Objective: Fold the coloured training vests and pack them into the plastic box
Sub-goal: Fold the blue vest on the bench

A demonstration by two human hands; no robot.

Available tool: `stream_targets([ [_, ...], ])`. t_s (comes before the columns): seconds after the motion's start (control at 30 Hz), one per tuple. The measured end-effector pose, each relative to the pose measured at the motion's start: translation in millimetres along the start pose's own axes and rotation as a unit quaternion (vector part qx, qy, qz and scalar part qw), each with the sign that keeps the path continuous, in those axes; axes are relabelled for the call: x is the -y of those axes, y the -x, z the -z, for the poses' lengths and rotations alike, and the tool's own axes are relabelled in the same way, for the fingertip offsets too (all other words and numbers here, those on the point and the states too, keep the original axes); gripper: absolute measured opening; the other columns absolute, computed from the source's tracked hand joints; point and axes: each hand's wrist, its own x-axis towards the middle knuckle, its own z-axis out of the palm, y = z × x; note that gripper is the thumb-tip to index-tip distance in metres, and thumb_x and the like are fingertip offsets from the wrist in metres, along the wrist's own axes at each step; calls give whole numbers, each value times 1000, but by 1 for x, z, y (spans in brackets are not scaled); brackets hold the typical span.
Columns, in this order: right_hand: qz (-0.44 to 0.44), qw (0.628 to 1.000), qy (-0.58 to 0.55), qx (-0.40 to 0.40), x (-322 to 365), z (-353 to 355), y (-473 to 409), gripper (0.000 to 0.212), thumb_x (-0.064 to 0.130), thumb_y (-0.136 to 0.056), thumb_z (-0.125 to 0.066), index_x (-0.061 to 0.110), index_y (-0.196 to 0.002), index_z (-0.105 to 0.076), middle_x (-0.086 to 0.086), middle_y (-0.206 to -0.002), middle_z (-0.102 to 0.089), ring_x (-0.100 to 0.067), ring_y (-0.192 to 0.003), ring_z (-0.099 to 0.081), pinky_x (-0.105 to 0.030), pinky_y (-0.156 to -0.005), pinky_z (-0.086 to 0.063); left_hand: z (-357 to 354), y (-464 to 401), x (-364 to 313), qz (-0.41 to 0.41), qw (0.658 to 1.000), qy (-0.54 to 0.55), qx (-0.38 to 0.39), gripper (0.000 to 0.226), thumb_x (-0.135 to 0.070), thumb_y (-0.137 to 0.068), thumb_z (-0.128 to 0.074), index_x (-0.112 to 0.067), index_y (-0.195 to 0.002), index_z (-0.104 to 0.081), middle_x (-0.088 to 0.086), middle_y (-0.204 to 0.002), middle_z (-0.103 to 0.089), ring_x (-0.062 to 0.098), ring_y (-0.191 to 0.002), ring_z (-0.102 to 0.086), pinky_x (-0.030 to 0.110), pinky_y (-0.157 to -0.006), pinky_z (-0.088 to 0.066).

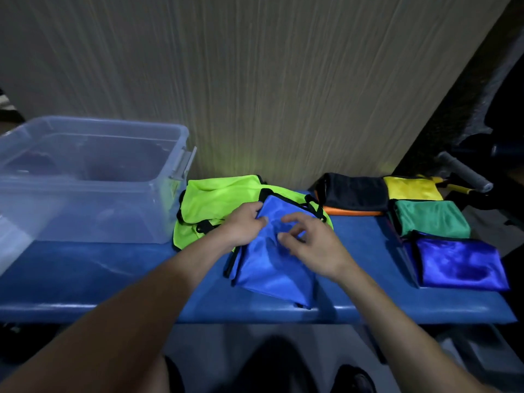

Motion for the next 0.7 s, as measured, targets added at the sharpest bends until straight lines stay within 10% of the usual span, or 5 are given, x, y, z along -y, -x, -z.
stream_targets([
  [0.2,148,947,278,63,-34,-7,58,69,76,-84,-49,36,-141,-51,14,-137,-45,-12,-128,-40,-32,-105,-37,-7,-4,-3,-69,969,-216,-94,29,-23,-103,-53,-14,-130,-56,10,-113,-69,32,-101,-63,42,-88,-51],
  [0.47,186,912,366,31,-62,-42,85,72,68,-101,-29,26,-159,-29,2,-167,-23,-30,-153,-22,-46,-116,-31,2,29,-5,-183,913,-348,-113,54,-26,-97,-65,-19,-147,-45,-1,-140,-48,22,-122,-47,40,-101,-45],
  [0.57,183,909,373,38,-60,-44,83,71,68,-102,-24,24,-159,-28,0,-166,-25,-33,-152,-23,-49,-117,-31,6,55,-13,-304,898,-318,-20,21,-34,-92,-70,-25,-110,-64,-12,-109,-57,8,-99,-52,37,-86,-50],
  [0.7,205,910,358,44,-60,-35,76,61,60,-103,-29,28,-154,-37,4,-161,-35,-27,-147,-31,-45,-113,-36,5,79,5,-313,858,-381,142,31,-58,-86,-69,-33,-104,-63,-17,-108,-53,3,-102,-52,29,-91,-46],
])
